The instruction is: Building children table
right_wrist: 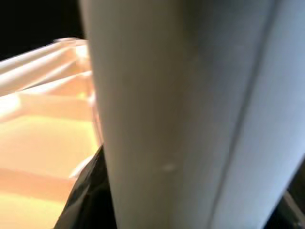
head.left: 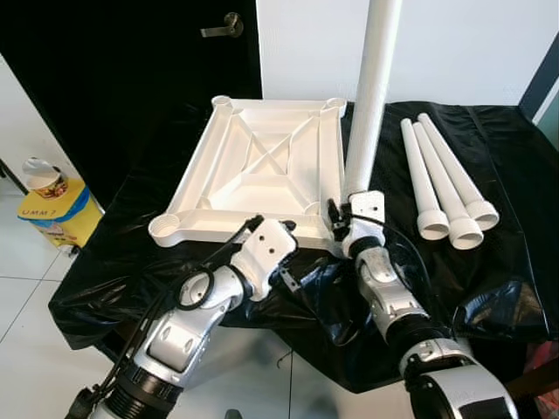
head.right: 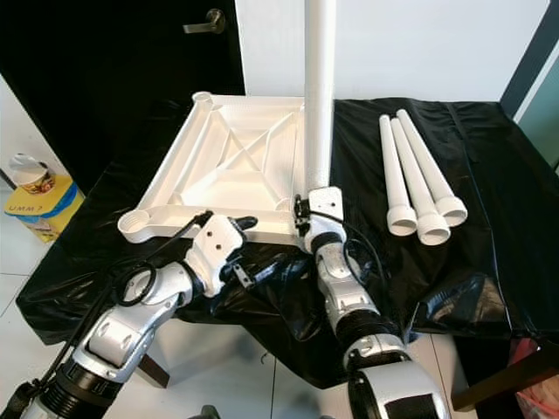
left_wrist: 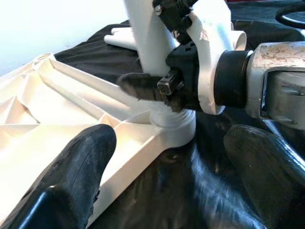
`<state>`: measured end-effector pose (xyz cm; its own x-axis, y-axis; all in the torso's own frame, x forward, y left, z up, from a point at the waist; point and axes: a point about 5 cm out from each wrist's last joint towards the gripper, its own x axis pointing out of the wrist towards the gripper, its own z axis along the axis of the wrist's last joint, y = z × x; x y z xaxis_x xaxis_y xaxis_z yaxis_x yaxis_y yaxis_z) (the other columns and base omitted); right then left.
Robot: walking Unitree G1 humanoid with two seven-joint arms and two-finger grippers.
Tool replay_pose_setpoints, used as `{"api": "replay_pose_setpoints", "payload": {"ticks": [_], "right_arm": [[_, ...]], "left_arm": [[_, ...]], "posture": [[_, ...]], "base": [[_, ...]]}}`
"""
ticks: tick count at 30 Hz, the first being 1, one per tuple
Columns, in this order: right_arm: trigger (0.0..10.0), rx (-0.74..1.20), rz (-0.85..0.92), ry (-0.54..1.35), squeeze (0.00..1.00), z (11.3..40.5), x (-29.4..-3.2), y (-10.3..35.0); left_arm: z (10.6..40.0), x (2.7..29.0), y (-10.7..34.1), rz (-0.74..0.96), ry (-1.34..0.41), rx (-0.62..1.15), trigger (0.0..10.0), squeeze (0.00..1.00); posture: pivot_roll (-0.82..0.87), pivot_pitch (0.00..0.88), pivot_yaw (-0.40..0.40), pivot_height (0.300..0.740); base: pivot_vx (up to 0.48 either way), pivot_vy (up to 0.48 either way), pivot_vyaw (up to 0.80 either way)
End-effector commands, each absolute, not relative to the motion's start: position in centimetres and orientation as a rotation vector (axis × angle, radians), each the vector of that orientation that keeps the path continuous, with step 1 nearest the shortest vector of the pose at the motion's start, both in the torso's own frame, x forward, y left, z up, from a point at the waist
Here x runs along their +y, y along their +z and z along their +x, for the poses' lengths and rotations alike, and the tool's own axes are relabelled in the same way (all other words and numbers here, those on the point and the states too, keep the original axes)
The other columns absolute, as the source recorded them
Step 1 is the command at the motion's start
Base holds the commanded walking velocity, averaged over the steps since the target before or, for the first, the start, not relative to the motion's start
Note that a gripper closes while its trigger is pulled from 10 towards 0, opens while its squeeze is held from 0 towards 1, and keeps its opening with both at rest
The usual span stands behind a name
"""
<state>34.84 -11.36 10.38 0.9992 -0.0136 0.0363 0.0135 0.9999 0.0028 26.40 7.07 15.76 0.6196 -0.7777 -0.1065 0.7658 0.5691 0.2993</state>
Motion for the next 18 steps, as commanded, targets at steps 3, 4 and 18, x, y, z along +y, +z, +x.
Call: {"api": "replay_pose_setpoints", "payload": {"ticks": [3,4,18], "right_arm": [[10.0,0.177,0.015,-0.198,0.00,33.0,-13.0,6.0],[10.0,0.177,0.015,-0.198,0.00,33.0,-13.0,6.0],[10.0,0.063,0.030,-0.517,0.00,32.1,-16.7,7.0]], "left_arm": [[26.3,7.0,15.6,0.353,-0.943,-0.027,10.0,0.00],[26.3,7.0,15.6,0.353,-0.943,-0.027,10.0,0.00],[26.0,6.9,15.6,0.357,-0.939,-0.028,10.0,0.00]], "posture": [[0.06,0.010,-0.003,0.740],[0.06,0.010,-0.003,0.740],[0.07,0.003,-0.012,0.740]], "base": [[0.000,0.000,0.00],[0.000,0.000,0.00],[0.000,0.000,0.00]]}}
